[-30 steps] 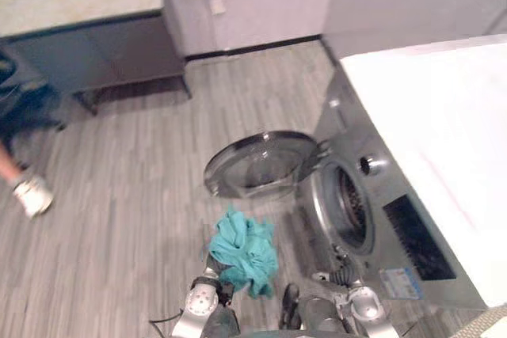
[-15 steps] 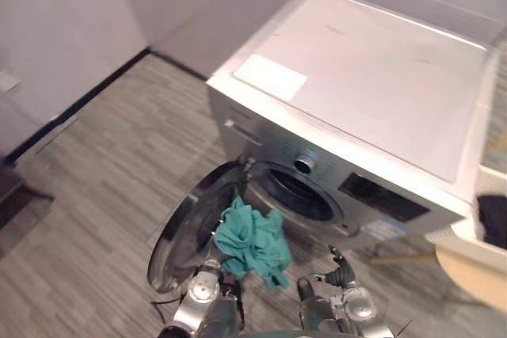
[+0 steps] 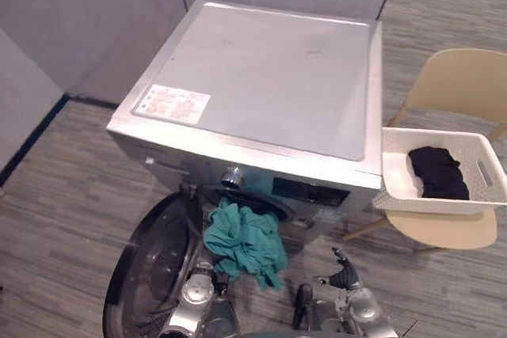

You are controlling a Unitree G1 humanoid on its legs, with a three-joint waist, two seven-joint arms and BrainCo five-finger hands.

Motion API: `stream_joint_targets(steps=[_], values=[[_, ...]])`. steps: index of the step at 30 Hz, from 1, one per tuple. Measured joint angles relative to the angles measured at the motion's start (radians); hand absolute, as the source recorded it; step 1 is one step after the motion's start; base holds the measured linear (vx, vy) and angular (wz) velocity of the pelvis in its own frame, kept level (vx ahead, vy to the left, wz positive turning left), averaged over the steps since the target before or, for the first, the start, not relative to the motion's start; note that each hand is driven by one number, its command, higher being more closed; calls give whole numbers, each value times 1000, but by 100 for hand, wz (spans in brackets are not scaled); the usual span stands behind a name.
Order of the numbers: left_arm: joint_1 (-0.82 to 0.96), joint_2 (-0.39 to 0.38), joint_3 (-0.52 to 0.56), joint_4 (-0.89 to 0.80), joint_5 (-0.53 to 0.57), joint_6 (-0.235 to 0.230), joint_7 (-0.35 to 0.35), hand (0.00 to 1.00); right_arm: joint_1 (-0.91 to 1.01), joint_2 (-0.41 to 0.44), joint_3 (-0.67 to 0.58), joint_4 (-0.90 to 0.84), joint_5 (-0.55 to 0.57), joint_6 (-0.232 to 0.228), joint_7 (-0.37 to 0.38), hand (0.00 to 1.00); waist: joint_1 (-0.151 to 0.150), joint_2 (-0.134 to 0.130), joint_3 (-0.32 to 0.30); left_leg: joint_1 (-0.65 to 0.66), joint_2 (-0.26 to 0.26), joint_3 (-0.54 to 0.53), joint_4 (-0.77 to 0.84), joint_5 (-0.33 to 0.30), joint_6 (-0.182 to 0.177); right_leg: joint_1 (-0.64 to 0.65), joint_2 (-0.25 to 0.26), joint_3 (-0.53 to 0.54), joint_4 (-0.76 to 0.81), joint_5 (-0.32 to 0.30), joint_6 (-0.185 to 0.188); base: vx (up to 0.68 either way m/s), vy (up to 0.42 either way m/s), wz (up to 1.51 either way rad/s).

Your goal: Pick up the laundry basket with both hands and put the clothes into the washing machine.

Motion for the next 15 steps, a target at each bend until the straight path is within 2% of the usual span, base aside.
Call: stream_joint_targets(steps=[1,2,3,5,7,9,11,13,15], values=[[-2,-1,-1,0,0,0,0,100,-1,0,-13,0,2,0,-6,0,-1,3,0,1,-21,-26,-48,2,-1,-2,-1,7,2,0,2,80,103,-55],[-2,-6,-3,0,0,0,0,100,6,-6,-23,2,2,1,-22,0,-3,15,-3,17,-49,-51,-151,34,-5,-6,8,22,12,-6,13,54,88,-36],[-2,-5,-2,2,0,0,3,100,6,-8,-24,9,3,1,-24,0,-2,16,-3,26,-46,-44,-162,19,0,-12,12,31,26,-15,23,86,116,-27],[-15,7,-5,4,-10,1,16,100,15,7,-29,11,8,0,-23,0,-8,-14,-7,35,-66,-38,-206,13,7,-31,-8,32,42,-25,39,56,79,2],[-15,10,-6,5,-35,1,15,100,27,17,-29,16,20,0,-23,0,-7,-30,-7,37,-85,-31,-213,12,9,-47,-27,34,69,-37,49,38,78,6],[-7,11,-7,5,-40,3,16,100,30,15,-30,19,32,0,-23,0,-8,-30,-5,36,-102,-24,-202,4,21,-63,-50,41,115,-63,61,37,84,4],[-26,15,-6,0,-41,3,16,100,-1,15,-29,24,45,-1,-23,0,-9,-39,16,-5,-117,-20,-134,-2,26,-115,-79,52,204,-94,65,-40,32,3],[-75,30,-1,-26,-48,3,33,100,-52,7,-30,27,73,-1,-26,0,-9,-36,72,-89,-110,-30,-2,-31,28,-186,-84,52,312,-111,56,-118,0,6],[-148,48,2,-61,-80,1,68,100,-113,4,-31,25,114,-1,-39,0,-10,-50,131,-219,-93,-54,156,-89,30,-300,-94,50,458,-172,50,-225,-25,14]])
